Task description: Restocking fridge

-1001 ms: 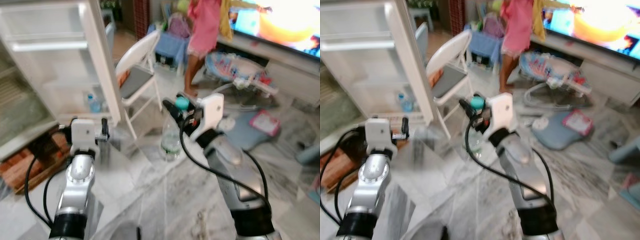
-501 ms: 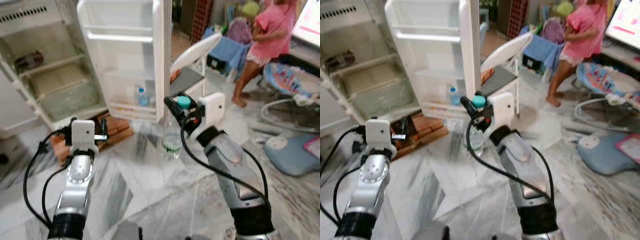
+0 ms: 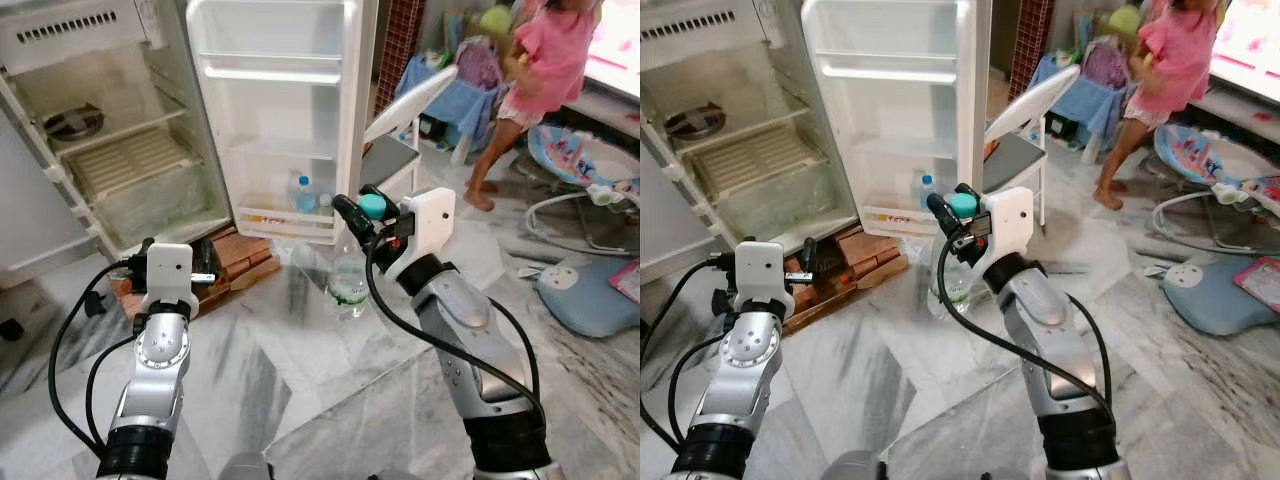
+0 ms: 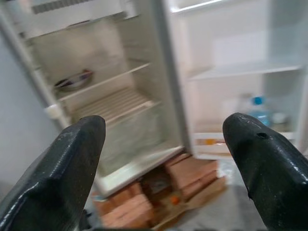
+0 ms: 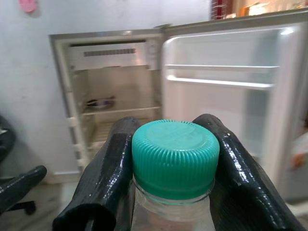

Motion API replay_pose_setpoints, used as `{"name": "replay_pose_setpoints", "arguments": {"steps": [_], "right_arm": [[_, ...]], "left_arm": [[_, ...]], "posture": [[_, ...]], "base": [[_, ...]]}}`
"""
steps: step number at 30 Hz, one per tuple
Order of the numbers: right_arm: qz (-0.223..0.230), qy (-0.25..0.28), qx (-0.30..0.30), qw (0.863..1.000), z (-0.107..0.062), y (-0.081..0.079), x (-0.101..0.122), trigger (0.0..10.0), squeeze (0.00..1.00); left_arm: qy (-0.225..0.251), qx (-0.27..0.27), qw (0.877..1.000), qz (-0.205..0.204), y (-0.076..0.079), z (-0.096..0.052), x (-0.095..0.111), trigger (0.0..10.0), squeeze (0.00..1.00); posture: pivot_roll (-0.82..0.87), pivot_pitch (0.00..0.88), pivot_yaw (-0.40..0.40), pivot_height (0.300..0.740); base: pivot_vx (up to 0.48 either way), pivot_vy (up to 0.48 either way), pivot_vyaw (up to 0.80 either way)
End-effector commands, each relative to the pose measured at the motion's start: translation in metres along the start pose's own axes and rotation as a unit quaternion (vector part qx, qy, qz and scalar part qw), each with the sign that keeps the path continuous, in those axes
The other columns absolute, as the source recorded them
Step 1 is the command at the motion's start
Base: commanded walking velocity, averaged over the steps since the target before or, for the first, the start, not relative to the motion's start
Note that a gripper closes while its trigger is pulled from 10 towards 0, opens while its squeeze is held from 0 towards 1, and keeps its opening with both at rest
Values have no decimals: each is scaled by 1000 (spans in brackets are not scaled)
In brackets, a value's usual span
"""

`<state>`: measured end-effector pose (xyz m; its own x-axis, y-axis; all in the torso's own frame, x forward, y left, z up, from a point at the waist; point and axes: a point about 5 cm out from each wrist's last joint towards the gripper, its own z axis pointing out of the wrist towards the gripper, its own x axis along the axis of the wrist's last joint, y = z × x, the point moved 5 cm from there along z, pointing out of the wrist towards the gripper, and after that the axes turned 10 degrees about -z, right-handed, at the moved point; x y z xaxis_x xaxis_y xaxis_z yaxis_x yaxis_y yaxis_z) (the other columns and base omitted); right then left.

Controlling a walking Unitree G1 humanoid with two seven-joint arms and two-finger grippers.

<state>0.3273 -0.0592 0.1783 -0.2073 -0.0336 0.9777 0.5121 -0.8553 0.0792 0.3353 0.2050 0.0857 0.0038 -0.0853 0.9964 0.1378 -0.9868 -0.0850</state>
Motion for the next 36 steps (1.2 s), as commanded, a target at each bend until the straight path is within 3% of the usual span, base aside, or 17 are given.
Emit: {"name": "replay_pose_setpoints", "arguments": {"steps": [1,11,16,23,28,36], "right_arm": [[-7,29,15,999,6,-6,15,10000,0],[-7,37,17,999,7,-5,17,10000,0],[-7,38,17,999,7,-5,17,10000,0],[-25,25,8,999,4,-2,9,10000,0],[-47,-11,-35,998,-12,21,-14,10000,0],[-52,-23,-43,997,-16,21,-22,10000,0]], "left_arm": [[7,4,1000,-2,-3,2,4,10000,0],[10,14,1000,11,-6,5,6,10000,0],[-1,34,999,-3,-11,6,3,10000,0],[-9,36,999,-10,-12,5,0,10000,0],[-34,-2,999,0,-13,-14,-14,10000,0],[-44,-7,999,14,-24,-25,-21,10000,0]], "posture": [[73,30,-21,740],[73,19,-20,740],[73,18,-19,740],[73,18,-18,740],[75,21,-16,740],[91,22,-22,740]], "base": [[442,0,0],[469,0,0],[472,0,0],[379,294,0],[298,375,0],[94,425,0]]}}
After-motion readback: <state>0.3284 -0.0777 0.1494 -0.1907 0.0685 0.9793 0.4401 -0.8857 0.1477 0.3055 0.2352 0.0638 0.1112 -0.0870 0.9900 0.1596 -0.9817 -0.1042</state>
